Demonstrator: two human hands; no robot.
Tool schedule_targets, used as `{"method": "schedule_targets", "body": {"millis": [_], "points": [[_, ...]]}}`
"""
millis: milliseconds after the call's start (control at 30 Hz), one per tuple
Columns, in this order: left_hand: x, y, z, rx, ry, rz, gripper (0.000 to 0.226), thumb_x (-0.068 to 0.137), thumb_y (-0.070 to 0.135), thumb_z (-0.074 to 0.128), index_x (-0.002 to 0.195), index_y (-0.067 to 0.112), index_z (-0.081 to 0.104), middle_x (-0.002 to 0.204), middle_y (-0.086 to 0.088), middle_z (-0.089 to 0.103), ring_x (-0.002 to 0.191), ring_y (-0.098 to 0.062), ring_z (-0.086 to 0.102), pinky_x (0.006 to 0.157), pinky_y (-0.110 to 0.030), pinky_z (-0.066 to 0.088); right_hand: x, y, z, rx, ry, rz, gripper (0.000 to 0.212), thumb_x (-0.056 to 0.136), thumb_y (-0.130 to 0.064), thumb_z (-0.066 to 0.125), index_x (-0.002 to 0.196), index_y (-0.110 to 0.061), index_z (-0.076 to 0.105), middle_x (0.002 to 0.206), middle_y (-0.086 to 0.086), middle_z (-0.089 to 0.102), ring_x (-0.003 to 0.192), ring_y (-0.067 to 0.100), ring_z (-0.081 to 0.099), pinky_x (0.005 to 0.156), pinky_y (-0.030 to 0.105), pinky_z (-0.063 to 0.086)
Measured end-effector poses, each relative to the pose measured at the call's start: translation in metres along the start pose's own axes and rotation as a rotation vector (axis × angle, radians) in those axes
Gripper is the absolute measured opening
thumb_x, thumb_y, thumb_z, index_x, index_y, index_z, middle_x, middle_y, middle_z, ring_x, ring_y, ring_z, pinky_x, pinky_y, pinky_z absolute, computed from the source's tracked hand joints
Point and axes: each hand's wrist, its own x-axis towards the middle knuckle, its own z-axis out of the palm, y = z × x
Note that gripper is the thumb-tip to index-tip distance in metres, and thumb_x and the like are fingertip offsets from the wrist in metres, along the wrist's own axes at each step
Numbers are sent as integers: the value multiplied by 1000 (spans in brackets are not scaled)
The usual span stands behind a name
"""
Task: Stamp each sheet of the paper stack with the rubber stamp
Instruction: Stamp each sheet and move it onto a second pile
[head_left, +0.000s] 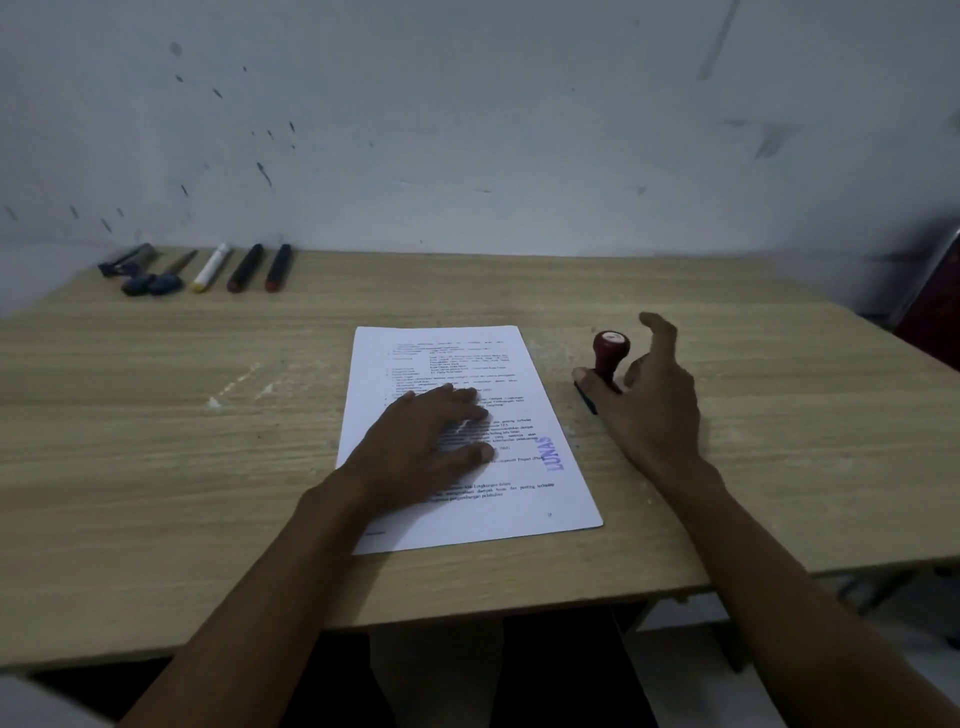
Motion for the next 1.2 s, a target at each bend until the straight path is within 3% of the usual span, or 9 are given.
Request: {"method": "schedule_targets", "body": {"millis": [100, 200, 300, 400, 500, 667, 867, 1067, 1200], "points": [[-2, 8, -5, -153, 138, 14, 41, 80, 37, 73, 117, 18, 67, 137, 1, 56, 134, -8, 43, 111, -31, 34, -20, -8, -2, -38, 79, 38, 59, 76, -43, 75, 115, -22, 35, 76, -1, 57, 75, 30, 62, 62, 33, 39], [-3, 15, -15, -125, 504, 46, 16, 84, 23, 71, 96, 12, 72, 110, -2, 71, 105, -16, 65, 91, -27, 47, -39, -13, -3, -95, -19, 49, 35, 78, -47, 70, 95, -27, 47, 80, -8, 58, 78, 24, 62, 62, 31, 37], [-7, 13, -27, 92, 766, -252, 19, 86, 26, 64, 94, 10, 71, 99, -6, 68, 92, -26, 63, 74, -31, 45, -53, -17, 1, -254, -226, 24, 41, 78, -63, 64, 95, -25, 62, 97, -5, 61, 92, 18, 59, 67, 30, 42], [-13, 1, -32, 365, 489, -680, 45, 85, 45, 60, 102, 4, 67, 114, -17, 55, 109, -38, 49, 82, -44, 44, -60, -24, 5, -324, -253, -18, 48, 77, -69, 60, 71, -22, 56, 88, 0, 56, 89, 22, 55, 62, 30, 40], [-17, -1, -30, 390, 339, -730, 51, 84, 52, 59, 103, 5, 63, 118, -17, 49, 114, -38, 44, 90, -45, 39, -62, -30, 6, -313, -270, -1, 46, 77, -63, 65, 67, -20, 53, 85, 1, 56, 86, 23, 57, 60, 31, 42], [-13, -3, -33, 190, 446, -765, 42, 77, 43, 70, 108, 15, 63, 116, -8, 60, 114, -34, 52, 95, -44, 42, -60, -33, 1, -103, -246, 133, 32, 72, -44, 81, 92, -24, 67, 89, -11, 68, 84, 16, 65, 69, 32, 52], [-11, 0, -45, -160, 634, -864, 16, 66, 26, 84, 73, 24, 70, 83, -1, 72, 84, -25, 67, 77, -36, 53, -53, -31, -1, -22, -248, 236, 30, 69, -32, 86, 92, -25, 69, 77, -13, 69, 77, 14, 68, 73, 39, 57], [-12, 0, -47, -140, 671, -875, 16, 68, 30, 84, 63, 23, 71, 79, -4, 73, 80, -28, 67, 67, -32, 49, -53, -30, 1, -32, -245, 234, 31, 69, -35, 86, 93, -27, 68, 76, -15, 66, 75, 12, 67, 71, 36, 56], [-11, -2, -45, -84, 587, -849, 17, 80, 32, 74, 77, 16, 71, 87, -8, 71, 86, -32, 66, 72, -37, 51, -53, -30, 2, -31, -255, 230, 32, 70, -36, 85, 94, -28, 66, 81, -12, 68, 77, 14, 67, 73, 40, 57]]}}
